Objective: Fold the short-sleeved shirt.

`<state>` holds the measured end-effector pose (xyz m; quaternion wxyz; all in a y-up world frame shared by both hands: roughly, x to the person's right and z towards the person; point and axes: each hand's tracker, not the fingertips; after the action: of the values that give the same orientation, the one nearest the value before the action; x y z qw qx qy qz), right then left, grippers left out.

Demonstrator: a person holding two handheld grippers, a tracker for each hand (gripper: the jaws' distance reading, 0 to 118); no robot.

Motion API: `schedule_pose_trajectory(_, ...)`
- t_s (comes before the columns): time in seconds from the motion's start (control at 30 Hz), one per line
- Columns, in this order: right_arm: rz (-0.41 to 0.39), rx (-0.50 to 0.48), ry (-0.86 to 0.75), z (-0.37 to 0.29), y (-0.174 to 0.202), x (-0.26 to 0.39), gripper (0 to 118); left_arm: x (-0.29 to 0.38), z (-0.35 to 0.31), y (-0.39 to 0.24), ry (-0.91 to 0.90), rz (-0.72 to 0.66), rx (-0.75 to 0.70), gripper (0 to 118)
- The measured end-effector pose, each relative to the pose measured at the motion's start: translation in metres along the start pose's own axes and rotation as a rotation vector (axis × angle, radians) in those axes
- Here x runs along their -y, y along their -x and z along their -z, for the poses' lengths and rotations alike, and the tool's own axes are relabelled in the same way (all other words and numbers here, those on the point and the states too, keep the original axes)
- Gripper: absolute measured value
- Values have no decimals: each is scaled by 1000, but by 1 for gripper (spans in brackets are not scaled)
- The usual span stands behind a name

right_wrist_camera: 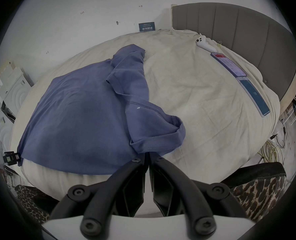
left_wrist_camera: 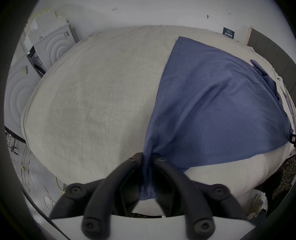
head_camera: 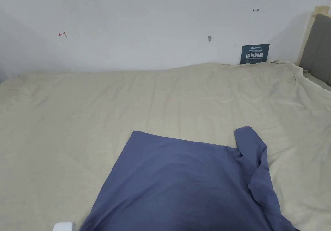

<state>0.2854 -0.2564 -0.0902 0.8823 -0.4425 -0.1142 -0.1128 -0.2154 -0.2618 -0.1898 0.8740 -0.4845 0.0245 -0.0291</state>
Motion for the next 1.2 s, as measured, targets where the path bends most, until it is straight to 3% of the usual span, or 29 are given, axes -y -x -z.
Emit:
schedule_pose_trajectory(0.03, -5, 1, -4, -5, 1, -4, 57, -3, -2, 1, 8, -17, 2, 72)
schedule_pose_trajectory(0.07, -8, -2, -11, -9, 2, -7, 88, -6, -4, 1, 13, -31, 13, 96)
schedule_pose_trajectory(0.1, -11, -3, -29, -16, 4, -14, 101, -12, -11, 1, -3, -58, 48, 107)
schedule_pose_trajectory(0.2, -26, -32, -148, -42, 10, -35, 104, -28, -37, -2, -99, -73, 129, 111)
schedule_pose_trajectory(0.43, -87, -77, -357, -84, 13, -90, 104, -85, -97, -30, -336, -6, 146, 111)
schedule_pose_trajectory(0.53, -97, -97, -448, -97, 15, -102, 96, -105, -115, -43, -413, 16, 144, 109)
schedule_pose_trajectory(0.6, -108, -86, -488, -103, 18, -107, 76, -113, -122, -51, -485, 12, 145, 97)
schedule_pose_trajectory(0.63, -116, -65, -516, -99, 16, -109, 62, -115, -124, -55, -529, 8, 155, 84)
schedule_pose_trajectory(0.7, -138, -40, -545, -99, 17, -111, 22, -120, -123, -60, -568, -2, 180, 36)
schedule_pose_trajectory(0.73, -147, -32, -558, -98, 17, -112, 5, -123, -123, -62, -570, -1, 196, 19)
schedule_pose_trajectory(0.77, -148, -28, -565, -98, 20, -113, 0, -125, -122, -64, -577, -11, 218, 9)
schedule_pose_trajectory(0.8, -149, -36, -572, -98, 19, -114, 0, -127, -121, -65, -590, -26, 244, 0)
schedule_pose_trajectory(1.2, -134, -22, -579, -81, 17, -142, 0, -202, -58, -79, -476, -18, 318, 0)
